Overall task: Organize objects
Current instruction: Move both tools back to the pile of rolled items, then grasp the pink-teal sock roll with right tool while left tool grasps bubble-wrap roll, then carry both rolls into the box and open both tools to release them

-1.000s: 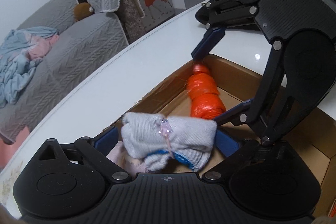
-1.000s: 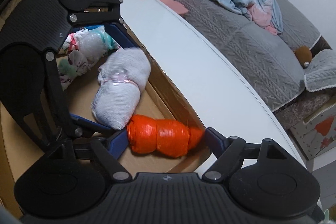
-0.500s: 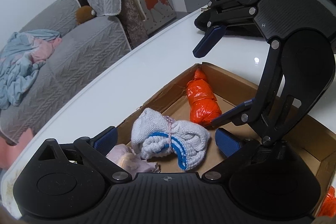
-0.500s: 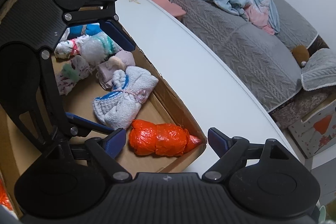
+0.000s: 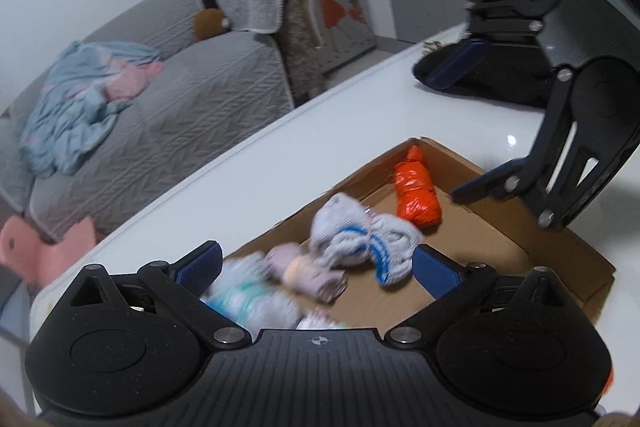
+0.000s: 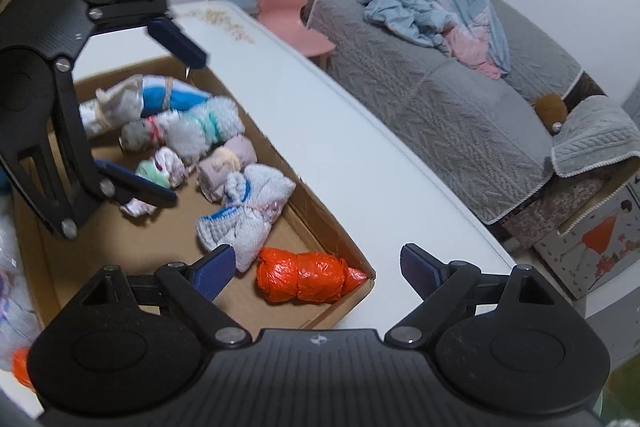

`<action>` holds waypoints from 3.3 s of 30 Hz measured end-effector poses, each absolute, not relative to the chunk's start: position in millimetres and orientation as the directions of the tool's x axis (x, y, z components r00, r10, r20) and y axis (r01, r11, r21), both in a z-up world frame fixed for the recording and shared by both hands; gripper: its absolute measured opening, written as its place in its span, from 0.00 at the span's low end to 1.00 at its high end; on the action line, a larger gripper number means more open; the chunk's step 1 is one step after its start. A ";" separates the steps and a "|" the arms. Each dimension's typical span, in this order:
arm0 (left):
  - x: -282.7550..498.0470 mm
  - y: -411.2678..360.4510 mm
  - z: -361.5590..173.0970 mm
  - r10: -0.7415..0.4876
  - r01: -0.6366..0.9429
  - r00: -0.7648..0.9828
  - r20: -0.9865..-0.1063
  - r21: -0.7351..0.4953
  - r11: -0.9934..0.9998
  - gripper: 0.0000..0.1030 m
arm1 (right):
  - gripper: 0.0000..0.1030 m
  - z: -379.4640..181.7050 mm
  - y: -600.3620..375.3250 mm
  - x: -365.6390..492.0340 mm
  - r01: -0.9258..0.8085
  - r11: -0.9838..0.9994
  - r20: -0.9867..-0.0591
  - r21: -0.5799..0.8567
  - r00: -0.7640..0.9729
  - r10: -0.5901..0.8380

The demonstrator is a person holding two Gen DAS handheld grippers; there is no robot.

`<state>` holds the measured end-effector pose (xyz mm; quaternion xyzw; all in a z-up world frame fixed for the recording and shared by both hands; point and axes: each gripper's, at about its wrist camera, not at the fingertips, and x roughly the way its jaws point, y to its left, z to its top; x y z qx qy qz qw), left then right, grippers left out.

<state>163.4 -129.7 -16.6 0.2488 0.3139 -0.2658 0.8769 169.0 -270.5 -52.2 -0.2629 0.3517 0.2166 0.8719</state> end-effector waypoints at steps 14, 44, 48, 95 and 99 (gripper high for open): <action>62.3 -14.5 9.5 -0.244 0.398 0.768 -0.592 0.143 0.906 0.99 | 0.91 -30.8 -263.1 102.9 -0.508 0.826 -0.652 -0.243 0.716 0.249; -53.2 1.7 -92.4 -0.145 0.149 0.774 -0.617 -0.045 0.988 1.00 | 0.77 -128.0 -181.2 -62.8 -0.775 0.623 -0.643 -0.106 0.531 0.552; -49.4 2.1 -94.8 -0.126 0.127 0.774 -0.620 -0.042 0.991 1.00 | 0.71 -131.9 -180.8 -59.3 -0.781 0.621 -0.639 -0.067 0.512 0.574; -30.1 -6.3 33.7 -0.309 0.370 0.827 -0.470 0.041 0.928 0.67 | 0.47 -25.0 -276.6 2.1 -0.563 0.824 -0.505 -0.065 0.731 0.459; -9.5 -23.2 53.0 -0.346 0.423 0.820 -0.456 0.075 0.903 0.67 | 0.47 -11.2 -279.0 21.3 -0.555 0.827 -0.506 -0.088 0.740 0.443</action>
